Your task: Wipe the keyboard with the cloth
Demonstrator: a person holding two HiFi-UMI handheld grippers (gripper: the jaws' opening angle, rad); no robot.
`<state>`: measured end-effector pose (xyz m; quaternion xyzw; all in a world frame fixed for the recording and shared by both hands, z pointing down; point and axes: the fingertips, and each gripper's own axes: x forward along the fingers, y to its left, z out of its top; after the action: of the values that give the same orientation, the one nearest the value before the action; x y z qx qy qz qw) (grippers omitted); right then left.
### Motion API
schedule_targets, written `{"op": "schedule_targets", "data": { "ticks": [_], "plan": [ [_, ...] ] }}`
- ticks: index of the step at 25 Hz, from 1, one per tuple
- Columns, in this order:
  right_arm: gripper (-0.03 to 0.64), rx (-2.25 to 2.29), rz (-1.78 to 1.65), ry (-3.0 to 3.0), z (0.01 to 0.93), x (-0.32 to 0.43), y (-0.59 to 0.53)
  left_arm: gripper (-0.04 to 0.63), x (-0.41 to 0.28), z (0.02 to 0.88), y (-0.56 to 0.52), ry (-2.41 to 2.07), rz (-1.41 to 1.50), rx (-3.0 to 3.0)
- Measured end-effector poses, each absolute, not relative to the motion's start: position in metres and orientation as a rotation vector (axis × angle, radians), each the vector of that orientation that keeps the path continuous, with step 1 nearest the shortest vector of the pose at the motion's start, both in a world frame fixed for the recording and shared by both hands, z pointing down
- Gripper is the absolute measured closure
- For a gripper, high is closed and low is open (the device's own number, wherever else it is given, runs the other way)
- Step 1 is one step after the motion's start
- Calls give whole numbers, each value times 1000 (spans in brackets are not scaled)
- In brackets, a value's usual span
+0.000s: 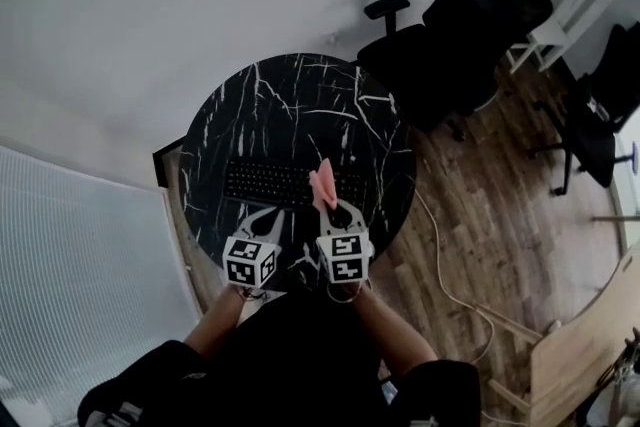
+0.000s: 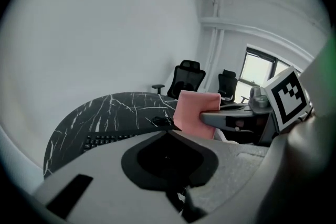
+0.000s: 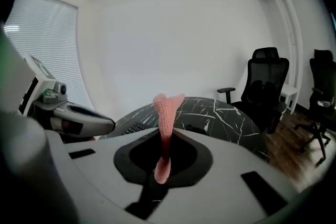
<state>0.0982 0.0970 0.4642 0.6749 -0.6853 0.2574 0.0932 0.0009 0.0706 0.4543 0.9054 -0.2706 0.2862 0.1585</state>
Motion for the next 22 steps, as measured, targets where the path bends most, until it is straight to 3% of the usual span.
{"op": "schedule_targets", "data": {
  "ticks": [15,22],
  "plan": [
    [611,2097,356,-2090,323,28,151,597,-73,337,113,-870,428,2757],
    [611,2186,307,-2047,302,3,207,597,-86,319,151,-807,292,2763]
  ]
}}
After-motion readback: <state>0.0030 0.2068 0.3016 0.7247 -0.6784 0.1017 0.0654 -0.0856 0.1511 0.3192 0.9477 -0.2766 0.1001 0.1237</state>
